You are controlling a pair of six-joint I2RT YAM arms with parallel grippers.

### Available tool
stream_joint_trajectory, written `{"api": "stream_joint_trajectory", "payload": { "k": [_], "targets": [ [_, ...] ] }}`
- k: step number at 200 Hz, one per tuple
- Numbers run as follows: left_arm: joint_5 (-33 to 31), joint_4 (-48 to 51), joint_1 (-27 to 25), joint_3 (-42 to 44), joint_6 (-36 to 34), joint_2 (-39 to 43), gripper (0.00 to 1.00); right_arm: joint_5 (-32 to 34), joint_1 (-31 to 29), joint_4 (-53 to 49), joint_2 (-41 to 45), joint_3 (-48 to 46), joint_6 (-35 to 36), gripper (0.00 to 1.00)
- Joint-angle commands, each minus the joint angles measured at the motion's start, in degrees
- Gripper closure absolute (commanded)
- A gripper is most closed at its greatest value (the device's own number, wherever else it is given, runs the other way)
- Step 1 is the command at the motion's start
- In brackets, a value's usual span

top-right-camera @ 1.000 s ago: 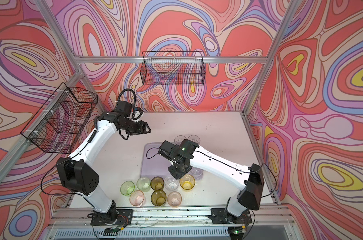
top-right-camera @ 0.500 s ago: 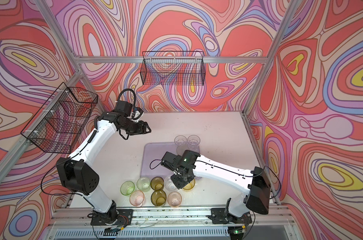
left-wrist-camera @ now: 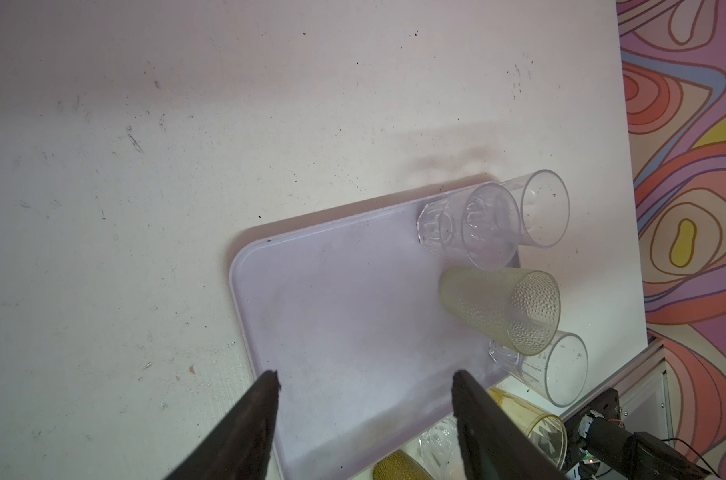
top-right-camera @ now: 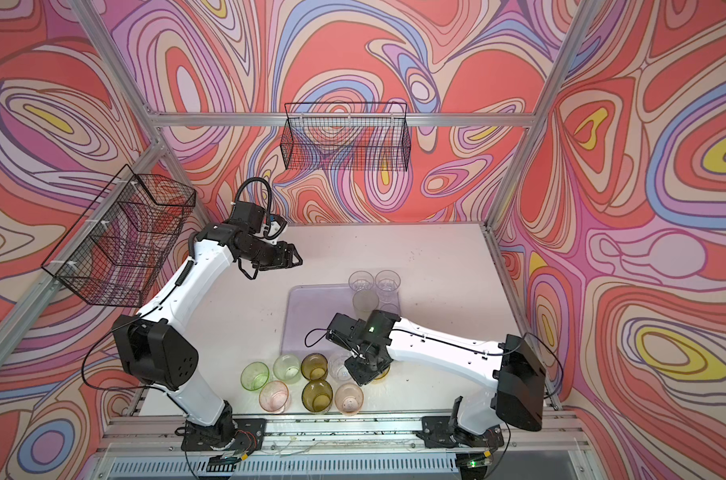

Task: Place the glasses into the tray
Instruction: 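Move the right gripper over the yellow cup near the robot, then lower the right gripper onto the yellow cup's rim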

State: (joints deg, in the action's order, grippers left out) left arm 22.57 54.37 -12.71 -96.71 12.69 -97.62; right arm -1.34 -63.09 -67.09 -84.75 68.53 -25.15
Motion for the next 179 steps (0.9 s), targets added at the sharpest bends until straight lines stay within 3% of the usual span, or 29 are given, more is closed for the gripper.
{"api": "stream_joint_trajectory", "payload": {
  "k": [1, 179],
  "targets": [
    [0.7, 0.5, 0.1, -0.5, 0.3, 0.0, 0.31, -0.1, -0.4, 1.6, -0.1, -1.1, -0.1, 0.71],
    [0.9, 0.6, 0.1, -0.4, 0.3, -0.3, 0.3, -0.5, -0.4, 4.3, -2.7, -4.4, 0.2, 0.78]
  ]
}}
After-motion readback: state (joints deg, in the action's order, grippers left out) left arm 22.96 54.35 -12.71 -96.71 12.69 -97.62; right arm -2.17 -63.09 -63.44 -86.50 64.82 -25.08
